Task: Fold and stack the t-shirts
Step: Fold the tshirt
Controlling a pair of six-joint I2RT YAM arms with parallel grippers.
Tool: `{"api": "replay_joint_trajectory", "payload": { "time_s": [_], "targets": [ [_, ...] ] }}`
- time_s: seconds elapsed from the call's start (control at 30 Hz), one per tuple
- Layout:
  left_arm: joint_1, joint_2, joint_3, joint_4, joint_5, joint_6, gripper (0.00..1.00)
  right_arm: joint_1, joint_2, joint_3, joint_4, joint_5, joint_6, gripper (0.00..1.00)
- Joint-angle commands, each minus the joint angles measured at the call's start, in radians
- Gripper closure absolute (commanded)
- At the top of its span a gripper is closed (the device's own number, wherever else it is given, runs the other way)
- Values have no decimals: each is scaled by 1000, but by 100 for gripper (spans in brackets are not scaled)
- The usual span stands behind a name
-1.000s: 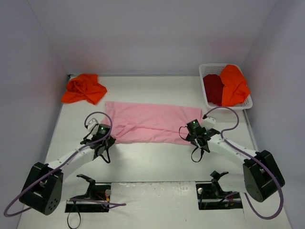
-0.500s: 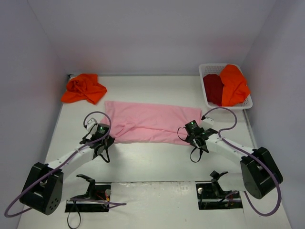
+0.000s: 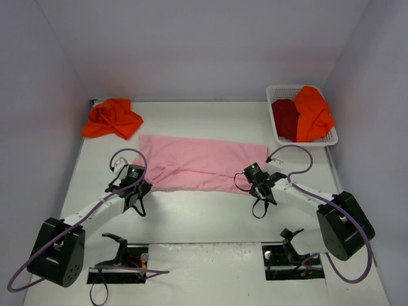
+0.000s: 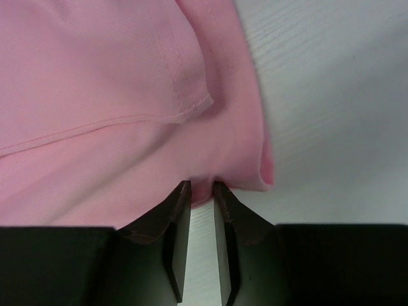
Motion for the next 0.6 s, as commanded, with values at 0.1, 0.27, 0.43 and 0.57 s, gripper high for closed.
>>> {"api": "replay_joint_trajectory", "payload": {
  "time_s": [0.1, 0.27, 0.43, 0.57],
  "targets": [
    [19, -37, 19, 32, -4, 17, 100, 15, 9, 16, -10, 56, 28, 96],
    [22, -50, 19, 24, -6, 27, 100, 20, -5, 16, -14, 67, 37, 100],
    [25, -60, 25, 12, -10, 33, 100, 19, -11, 55, -31, 87, 22, 100],
    [34, -73, 51, -14, -16, 48, 100, 20, -21, 109, -73, 124, 1, 100]
  ]
}}
